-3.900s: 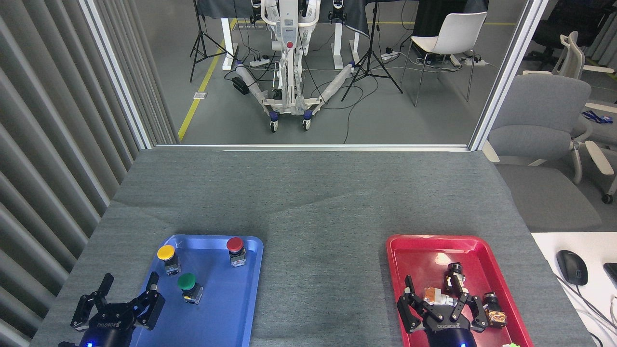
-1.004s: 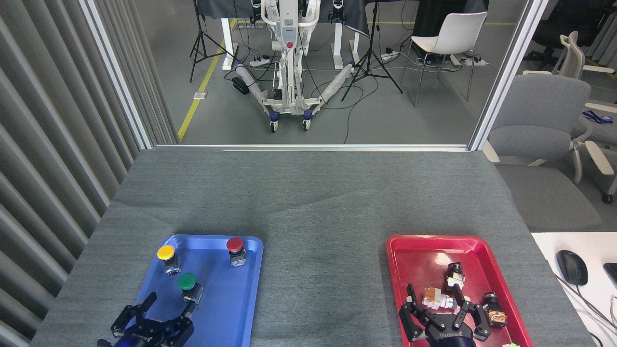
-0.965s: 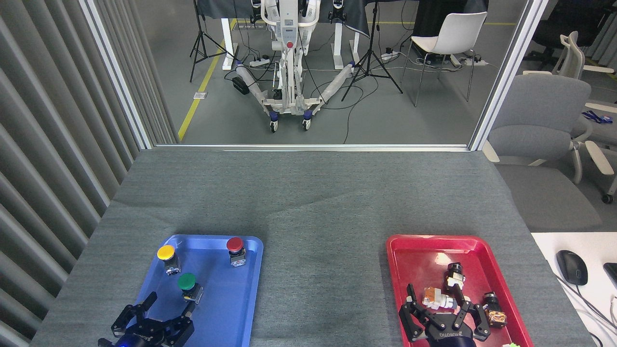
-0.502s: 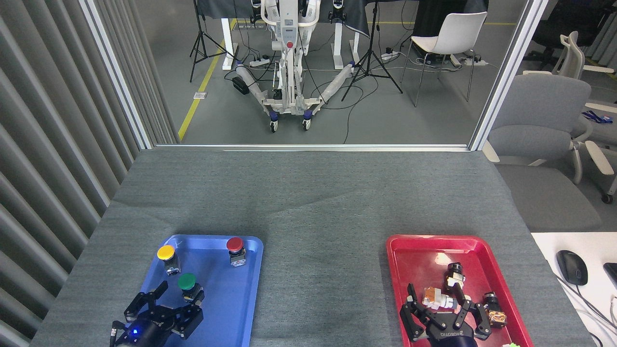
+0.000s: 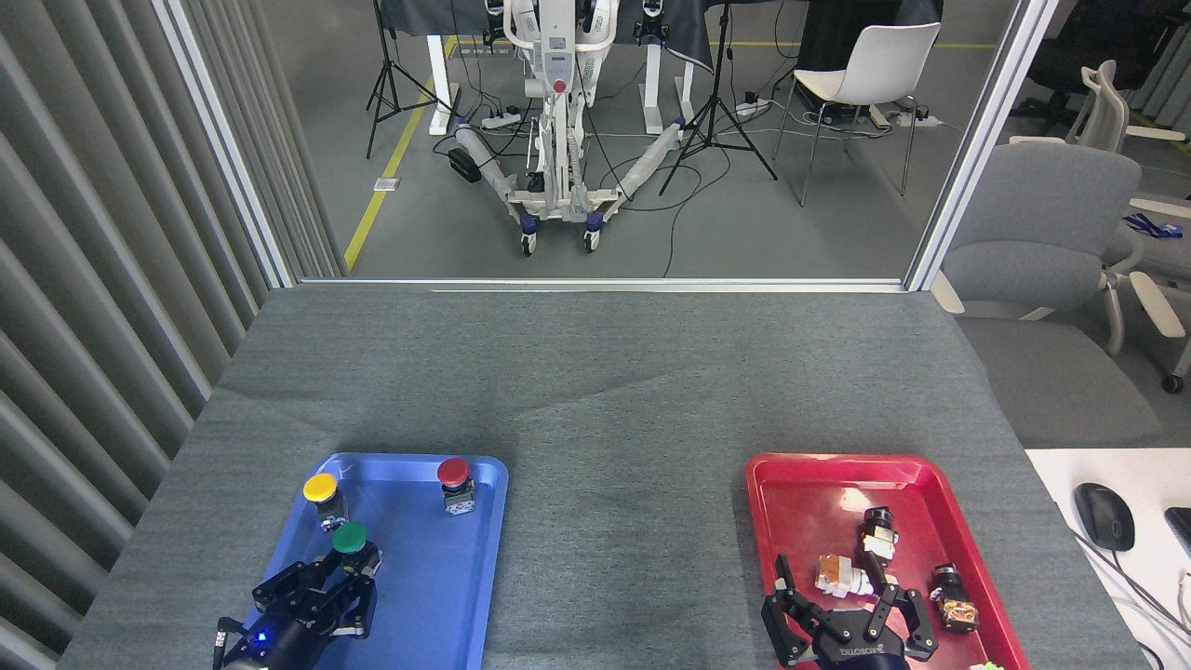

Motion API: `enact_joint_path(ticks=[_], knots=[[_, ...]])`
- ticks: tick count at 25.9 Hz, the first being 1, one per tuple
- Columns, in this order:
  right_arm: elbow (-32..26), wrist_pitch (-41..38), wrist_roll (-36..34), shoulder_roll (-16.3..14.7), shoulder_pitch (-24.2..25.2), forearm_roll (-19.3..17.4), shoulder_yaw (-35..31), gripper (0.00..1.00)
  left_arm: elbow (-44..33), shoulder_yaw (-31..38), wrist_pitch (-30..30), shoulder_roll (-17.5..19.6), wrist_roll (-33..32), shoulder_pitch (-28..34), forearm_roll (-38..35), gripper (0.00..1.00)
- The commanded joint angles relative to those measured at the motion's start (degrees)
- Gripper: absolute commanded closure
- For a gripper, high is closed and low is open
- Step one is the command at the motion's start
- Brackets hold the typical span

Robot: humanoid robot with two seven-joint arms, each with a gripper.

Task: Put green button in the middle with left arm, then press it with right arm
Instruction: 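Carry the green button off the blue tray and set it on the table center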

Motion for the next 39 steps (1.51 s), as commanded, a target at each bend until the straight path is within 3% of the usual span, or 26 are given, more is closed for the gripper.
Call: enact_joint_path(ticks=[1, 7, 11, 14, 18, 31, 32, 33, 35, 36, 37, 39], knots=[[0.2, -0.2, -0.1, 0.8, -0.1, 0.4, -0.4, 0.0, -1.0, 0.0, -1.6, 0.6, 1.0, 0.5, -0.2, 0.97], [0.2, -0.3, -0.1, 1.1, -0.5, 0.5, -0.6, 0.0, -9.1, -0.5, -6.2, -0.7, 4.0, 0.4, 0.0, 1.0], [0.2, -0.6, 0.0, 1.3, -0.5, 0.6, -0.8, 0.0, -10.7, -7.5, -5.7, -9.5, 4.5, -3.5, -1.5, 1.0], [0.2, -0.7, 0.0, 1.7, -0.5, 0.7, -1.1, 0.0, -5.2, -11.3, -5.3, -16.2, 3.7, -6.1, -10.0, 1.0], [0.2, -0.7, 0.0, 1.7, -0.5, 0.7, -1.1, 0.0, 2.4, -11.5, -4.4, -23.8, 3.5, -7.4, -21.5, 1.0], [0.1, -0.8, -0.5, 1.1, -0.4, 0.4, -1.0, 0.01, 7.3, -17.6, -3.4, -23.9, 3.7, -7.6, -22.2, 0.98], [0.2, -0.8, -0.6, 1.1, -0.4, 0.3, -1.0, 0.01, 7.7, -17.6, -3.4, -23.9, 3.8, -7.6, -21.9, 0.9], [0.2, -0.8, -0.6, 1.1, -0.4, 0.1, -1.0, 0.01, 7.9, -17.5, -3.4, -23.8, 4.3, -7.6, -21.7, 0.75], [0.1, -0.8, -0.7, 1.1, -0.4, 0.0, -1.1, 0.01, 7.8, -17.5, -3.0, -23.8, 4.8, -7.5, -21.6, 0.21], [0.2, -0.8, -0.7, 1.1, -0.4, 0.1, -1.1, 0.01, 7.3, -17.5, -2.3, -23.8, 5.6, -7.3, -21.6, 0.07], [0.2, -0.7, -0.7, 1.2, -0.4, 0.1, -1.1, 0.01, 7.0, -17.6, -1.8, -23.8, 6.7, -7.1, -21.6, 0.01], [0.1, -0.7, -0.7, 1.4, -0.4, 0.1, -1.1, 0.03, 6.3, -17.6, -1.4, -23.8, 7.5, -7.0, -21.7, 0.01]])
